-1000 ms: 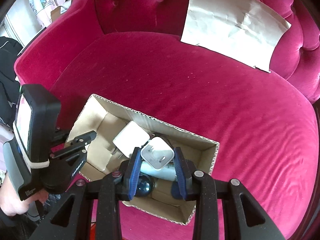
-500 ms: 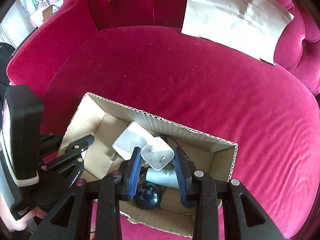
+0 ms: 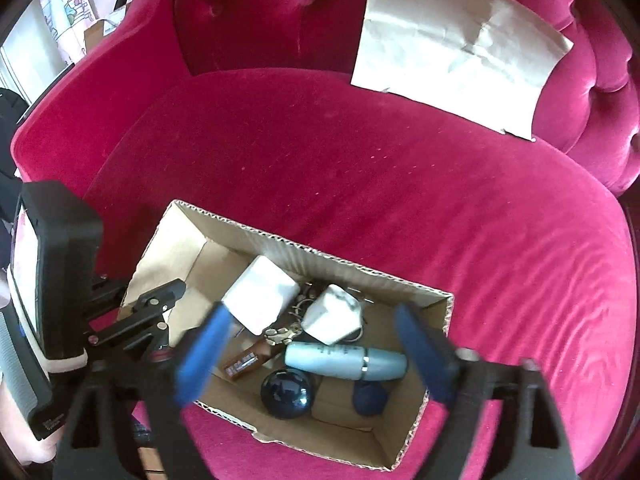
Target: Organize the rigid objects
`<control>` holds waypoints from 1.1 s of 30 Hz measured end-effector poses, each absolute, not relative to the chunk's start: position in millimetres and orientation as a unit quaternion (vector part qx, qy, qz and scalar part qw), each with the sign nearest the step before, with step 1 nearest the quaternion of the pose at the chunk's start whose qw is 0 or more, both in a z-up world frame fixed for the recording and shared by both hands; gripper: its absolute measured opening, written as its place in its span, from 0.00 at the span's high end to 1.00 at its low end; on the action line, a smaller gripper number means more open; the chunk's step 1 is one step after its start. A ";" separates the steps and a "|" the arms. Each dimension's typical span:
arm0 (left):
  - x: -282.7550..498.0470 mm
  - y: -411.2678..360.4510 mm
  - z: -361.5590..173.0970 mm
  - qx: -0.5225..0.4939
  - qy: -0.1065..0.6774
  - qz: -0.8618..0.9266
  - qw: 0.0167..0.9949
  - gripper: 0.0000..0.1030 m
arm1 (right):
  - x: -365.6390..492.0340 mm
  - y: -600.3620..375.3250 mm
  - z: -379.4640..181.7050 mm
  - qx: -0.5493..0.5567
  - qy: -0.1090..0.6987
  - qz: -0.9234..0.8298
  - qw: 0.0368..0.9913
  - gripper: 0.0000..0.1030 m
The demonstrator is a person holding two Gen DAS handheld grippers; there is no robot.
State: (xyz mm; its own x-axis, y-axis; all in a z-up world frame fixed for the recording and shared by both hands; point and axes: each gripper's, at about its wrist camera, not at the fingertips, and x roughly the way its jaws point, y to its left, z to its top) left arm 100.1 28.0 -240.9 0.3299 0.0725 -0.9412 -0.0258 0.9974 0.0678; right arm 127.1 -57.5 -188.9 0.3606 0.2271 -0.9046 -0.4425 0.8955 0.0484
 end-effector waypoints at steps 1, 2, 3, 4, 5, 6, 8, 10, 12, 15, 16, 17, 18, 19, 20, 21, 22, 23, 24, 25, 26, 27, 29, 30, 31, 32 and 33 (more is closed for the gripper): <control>100.0 28.0 -241.0 0.020 0.578 0.030 0.815 0.97 | 127.1 -58.7 -189.1 -0.102 0.529 0.201 0.818 0.00; 100.3 27.9 -241.0 0.020 0.578 0.031 0.815 0.97 | 127.4 -59.8 -189.5 -0.101 0.530 0.198 0.818 0.00; 100.2 27.8 -241.1 0.019 0.578 0.031 0.815 0.97 | 127.9 -61.3 -190.9 -0.101 0.533 0.195 0.817 0.00; 99.6 27.9 -241.6 0.019 0.578 0.031 0.815 0.97 | 128.6 -62.1 -192.7 -0.101 0.538 0.193 0.814 0.00; 99.6 27.7 -241.5 0.019 0.578 0.031 0.815 0.97 | 129.1 -62.0 -194.2 -0.101 0.541 0.191 0.812 0.00; 99.5 27.7 -241.8 0.018 0.578 0.030 0.815 0.97 | 128.7 -63.3 -195.4 -0.101 0.544 0.190 0.811 0.00; 99.5 28.0 -241.9 0.019 0.579 0.030 0.815 0.97 | 128.4 -65.5 -196.9 -0.098 0.546 0.187 0.811 0.00; 99.5 28.4 -242.1 0.018 0.579 0.030 0.815 0.97 | 128.3 -67.4 -197.6 -0.099 0.548 0.185 0.810 0.00; 99.5 28.4 -242.1 0.019 0.579 0.029 0.815 0.97 | 129.4 -69.2 -197.5 -0.097 0.547 0.181 0.811 0.00; 100.1 28.6 -242.3 0.018 0.579 0.029 0.815 0.97 | 130.5 -72.5 -197.2 -0.087 0.553 0.178 0.810 0.00; 100.3 28.6 -242.0 0.018 0.579 0.029 0.814 0.97 | 131.0 -74.4 -197.2 -0.077 0.556 0.178 0.808 0.00; 100.7 28.6 -242.5 0.019 0.580 0.029 0.814 0.97 | 131.3 -75.4 -197.5 -0.069 0.560 0.179 0.806 0.00; 101.3 28.8 -242.6 0.018 0.581 0.029 0.813 0.96 | 131.3 -76.9 -197.3 -0.065 0.562 0.176 0.805 0.00; 101.9 29.0 -242.2 0.017 0.582 0.030 0.812 0.96 | 131.1 -78.0 -196.5 -0.067 0.562 0.171 0.807 0.00; 102.6 28.8 -242.2 0.018 0.583 0.031 0.811 0.96 | 130.9 -79.1 -195.2 -0.066 0.560 0.171 0.808 0.00; 103.3 28.1 -241.7 0.021 0.584 0.032 0.811 0.96 | 130.9 -80.4 -194.2 -0.064 0.560 0.170 0.808 0.00; 103.7 26.7 -240.8 0.024 0.584 0.033 0.811 0.96 | 131.3 -82.2 -193.4 -0.063 0.559 0.166 0.810 0.00; 104.7 24.8 -239.6 0.028 0.586 0.033 0.810 0.95 | 131.7 -84.0 -192.5 -0.062 0.559 0.164 0.811 0.00; 106.0 22.9 -238.0 0.031 0.586 0.033 0.809 0.91 | 131.5 -85.3 -191.6 -0.060 0.558 0.164 0.811 0.00; 106.9 21.8 -236.3 0.031 0.586 0.032 0.809 0.87 | 131.3 -86.7 -190.5 -0.058 0.558 0.163 0.812 0.00; 108.0 20.4 -234.2 0.033 0.585 0.033 0.810 0.67 | 130.8 -87.7 -189.5 -0.058 0.556 0.161 0.813 0.00; 108.8 19.0 -231.3 0.034 0.582 0.035 0.812 0.36 | 130.3 -88.5 -188.2 -0.058 0.555 0.159 0.814 0.00; 108.8 16.3 -225.0 0.035 0.573 0.035 0.818 0.18 | 129.0 -90.9 -185.3 -0.056 0.553 0.157 0.816 0.00; 108.7 14.2 -221.9 0.039 0.569 0.034 0.821 0.18 | 128.2 -92.4 -183.4 -0.054 0.552 0.156 0.817 0.00; 108.8 12.0 -219.6 0.044 0.567 0.034 0.822 0.17 | 127.6 -93.5 -181.9 -0.052 0.552 0.156 0.818 0.00; 108.6 9.8 -217.5 0.050 0.567 0.034 0.822 0.12 | 126.3 -94.8 -179.7 -0.051 0.551 0.155 0.819 0.00; 108.3 7.2 -215.0 0.053 0.566 0.033 0.822 0.06 | 125.0 -96.1 -178.0 -0.051 0.549 0.153 0.820 0.00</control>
State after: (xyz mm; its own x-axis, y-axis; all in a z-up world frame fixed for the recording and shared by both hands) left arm 108.3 7.2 -215.0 0.3580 0.1145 -0.9267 0.0050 0.9922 0.1245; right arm 125.0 -96.1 -178.0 0.3503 0.1950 -0.9161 -0.3071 0.9479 0.0843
